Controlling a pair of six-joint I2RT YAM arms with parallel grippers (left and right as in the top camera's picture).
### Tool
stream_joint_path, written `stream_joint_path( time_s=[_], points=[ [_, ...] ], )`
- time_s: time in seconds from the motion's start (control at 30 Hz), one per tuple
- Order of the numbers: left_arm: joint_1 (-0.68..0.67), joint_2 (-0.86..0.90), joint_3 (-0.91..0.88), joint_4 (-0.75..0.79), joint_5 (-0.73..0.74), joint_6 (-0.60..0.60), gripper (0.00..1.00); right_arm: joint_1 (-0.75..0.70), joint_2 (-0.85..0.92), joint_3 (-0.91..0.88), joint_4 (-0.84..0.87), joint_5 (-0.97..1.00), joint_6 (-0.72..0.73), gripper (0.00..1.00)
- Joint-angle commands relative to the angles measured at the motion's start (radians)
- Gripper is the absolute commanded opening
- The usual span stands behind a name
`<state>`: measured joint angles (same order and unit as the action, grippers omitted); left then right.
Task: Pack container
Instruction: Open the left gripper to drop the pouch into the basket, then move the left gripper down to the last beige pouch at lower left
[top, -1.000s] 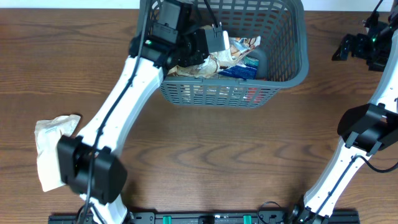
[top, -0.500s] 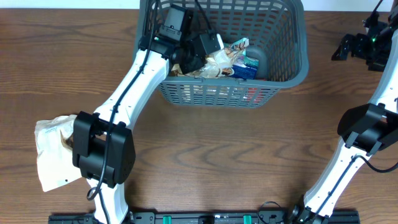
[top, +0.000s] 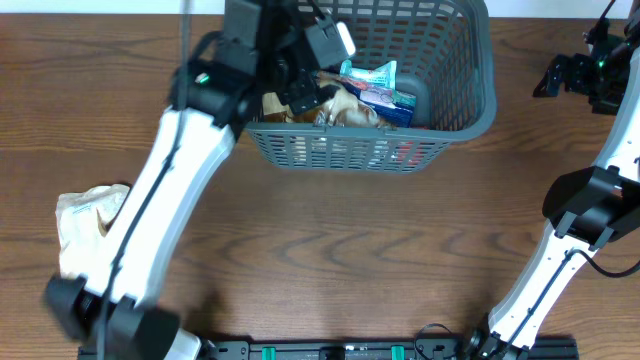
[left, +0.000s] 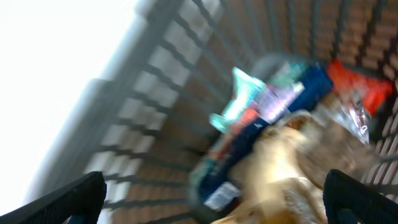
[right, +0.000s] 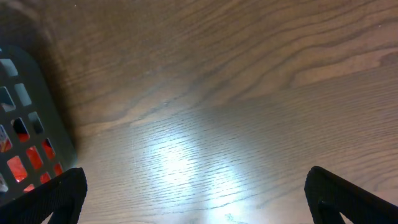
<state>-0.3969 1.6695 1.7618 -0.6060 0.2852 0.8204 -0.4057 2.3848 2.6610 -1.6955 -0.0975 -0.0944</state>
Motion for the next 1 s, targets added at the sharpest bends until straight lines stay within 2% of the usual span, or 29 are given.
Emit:
stream_joint_path(
  time_s=[0.0,0.1,0.27,0.43,0.53,0.77,0.97],
  points=[
    [0.033,-0.098,0.01,-0.007,-0.142,-0.16,0.99,0.0,-0.015,0.005,-0.003,-0.008,0.011,0.99],
    [0.091,-0.168,0.01,-0.045,-0.267,-0.333,0.99,0.0,-0.015,0.005,-0.003,-0.008,0.011,0.99],
    [0.231,-0.272,0.01,-0.239,-0.279,-0.55,0.99,0.0,-0.015,0.005,-0.003,-0.008,0.01,0.99],
    [0.37,-0.36,0.01,-0.394,-0.333,-0.565,0.99,0.0,-0.015,0.005,-0.003,-0.008,0.007,0.99],
    [0.474,-0.397,0.01,-0.459,-0.396,-0.645,0.98,0.0,-0.015,0.005,-0.003,-0.008,0.007,0.99],
    [0.728,-0.41,0.009,-0.678,-0.403,-0.805,0.99,0.0,-0.015,0.005,-0.003,-0.008,0.003,0.99],
    [0.904,-0.41,0.003,-0.801,-0.402,-0.807,0.99,0.0,-0.015,0.005,-0.003,-0.008,0.003,0.99]
  ],
)
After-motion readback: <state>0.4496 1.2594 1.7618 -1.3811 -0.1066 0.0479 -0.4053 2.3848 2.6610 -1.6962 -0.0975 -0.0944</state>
